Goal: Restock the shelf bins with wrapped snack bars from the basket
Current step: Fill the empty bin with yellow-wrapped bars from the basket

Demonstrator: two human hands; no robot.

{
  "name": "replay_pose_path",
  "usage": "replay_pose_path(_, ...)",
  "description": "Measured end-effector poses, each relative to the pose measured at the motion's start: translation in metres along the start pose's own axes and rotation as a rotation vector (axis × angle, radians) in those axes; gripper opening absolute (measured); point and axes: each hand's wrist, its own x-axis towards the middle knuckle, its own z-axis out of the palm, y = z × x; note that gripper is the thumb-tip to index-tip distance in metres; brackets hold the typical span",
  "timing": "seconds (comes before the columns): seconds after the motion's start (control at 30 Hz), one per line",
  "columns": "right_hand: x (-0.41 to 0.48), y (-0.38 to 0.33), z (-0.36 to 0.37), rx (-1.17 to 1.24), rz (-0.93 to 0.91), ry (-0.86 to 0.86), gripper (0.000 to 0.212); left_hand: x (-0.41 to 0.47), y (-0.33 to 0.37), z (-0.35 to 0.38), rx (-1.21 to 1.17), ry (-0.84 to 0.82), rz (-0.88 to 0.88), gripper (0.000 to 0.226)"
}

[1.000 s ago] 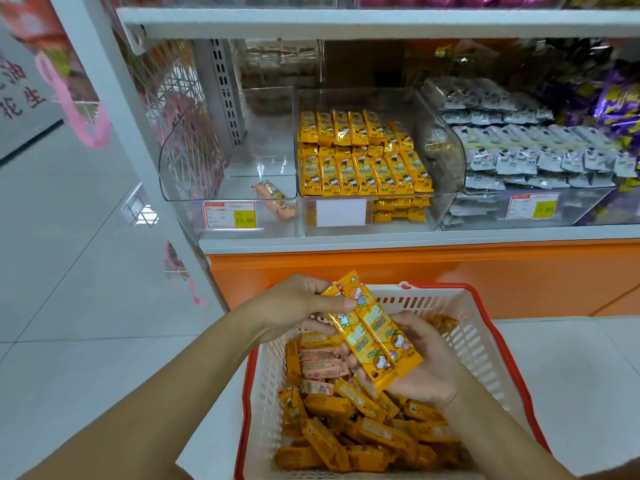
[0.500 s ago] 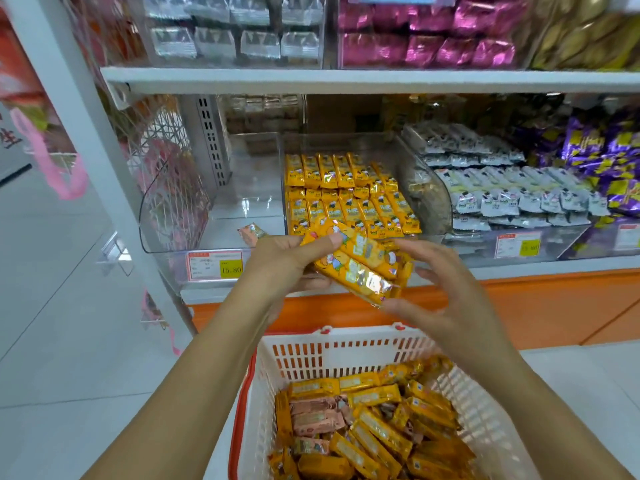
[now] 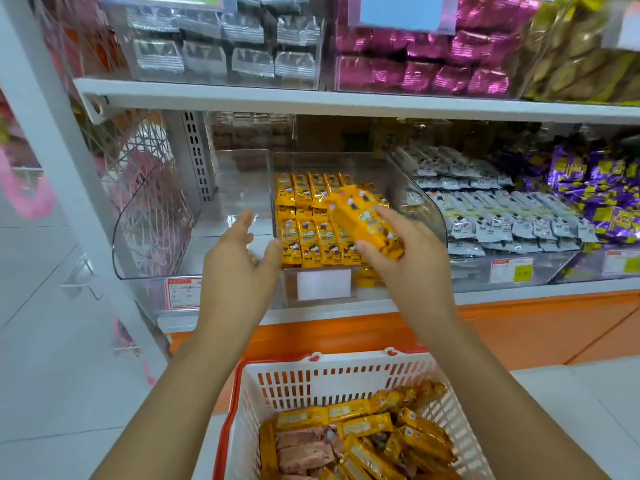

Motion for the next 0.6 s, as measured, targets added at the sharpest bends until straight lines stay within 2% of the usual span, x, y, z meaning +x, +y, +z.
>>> replay_pose_path(0.07, 0.020, 0.007, 0.005, -0.086, 0.035, 0.053, 0.055, 0.000, -0.003, 0.003, 0.046, -0.033, 0.006, 0.056)
replay_pose_path(0.23, 0.086, 0.024, 0.025, -0.269, 0.127, 0.067, 0.051, -0.001, -0.006, 0.020, 0.129, -0.135, 0.071, 0.035)
replay_pose_path(0.43, 0.151, 0.033, 0.056, -0.428, 0.267, -0.026, 0.037, 0.004, -0.010, 0.020, 0.165, -0.140, 0.074, 0.041)
replay_pose_path(0.6, 0.160, 0.040, 0.079, -0.440, 0.290, -0.083, 0.041, 0.003, -0.009, 0.021, 0.155, -0.121, 0.030, 0.047)
